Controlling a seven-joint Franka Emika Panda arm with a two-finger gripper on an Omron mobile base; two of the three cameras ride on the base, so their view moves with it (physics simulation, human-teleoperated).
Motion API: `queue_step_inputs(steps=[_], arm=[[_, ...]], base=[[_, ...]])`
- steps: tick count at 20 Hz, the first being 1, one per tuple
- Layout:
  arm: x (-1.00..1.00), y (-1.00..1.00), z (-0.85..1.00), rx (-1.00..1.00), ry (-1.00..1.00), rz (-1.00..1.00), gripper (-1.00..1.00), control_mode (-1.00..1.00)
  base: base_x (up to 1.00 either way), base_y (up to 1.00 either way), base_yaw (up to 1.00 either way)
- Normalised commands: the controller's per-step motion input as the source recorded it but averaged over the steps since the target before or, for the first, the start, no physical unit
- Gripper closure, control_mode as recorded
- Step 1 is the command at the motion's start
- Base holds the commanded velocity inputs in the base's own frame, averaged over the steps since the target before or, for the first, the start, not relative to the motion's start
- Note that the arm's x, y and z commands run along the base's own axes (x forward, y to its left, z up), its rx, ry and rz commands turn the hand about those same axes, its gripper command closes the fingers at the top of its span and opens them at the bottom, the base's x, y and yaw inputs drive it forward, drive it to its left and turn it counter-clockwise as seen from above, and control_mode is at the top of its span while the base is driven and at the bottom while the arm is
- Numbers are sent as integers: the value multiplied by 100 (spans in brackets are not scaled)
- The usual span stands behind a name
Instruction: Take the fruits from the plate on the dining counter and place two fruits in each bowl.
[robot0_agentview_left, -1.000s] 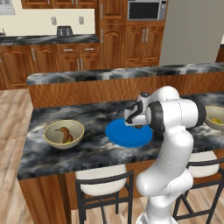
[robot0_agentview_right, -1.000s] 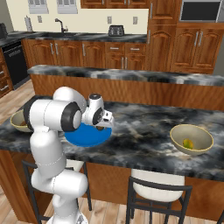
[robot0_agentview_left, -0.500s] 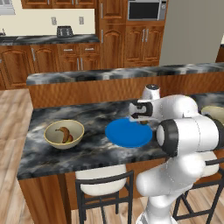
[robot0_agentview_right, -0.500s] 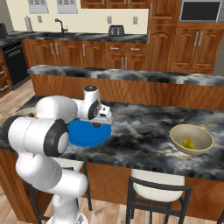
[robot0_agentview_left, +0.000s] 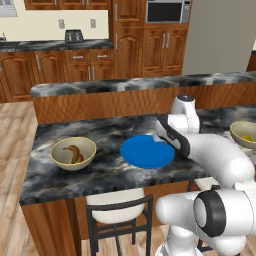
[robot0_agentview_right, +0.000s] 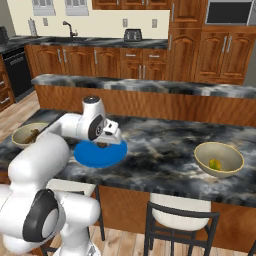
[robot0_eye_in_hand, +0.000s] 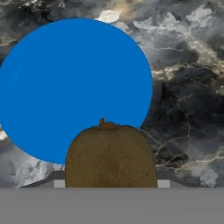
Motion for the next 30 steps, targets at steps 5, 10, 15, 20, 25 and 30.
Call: queue_step_inputs(steps=[5,10,15,20,25,30], arm=[[-40,15,64,0,1,0,100,-100],[-39,33,26,-7,0,0,100,-100],[-7,11,9,-3,0,-1,100,100],[0,0,0,0,0,0,100,100],[0,0,0,0,0,0,100,100],[0,0,0,0,0,0,100,100]], base=[[0,0,0],[0,0,0],[-47,-4,0],[-93,-81,-5],[-13,-100,-4],[20,-100,-1]])
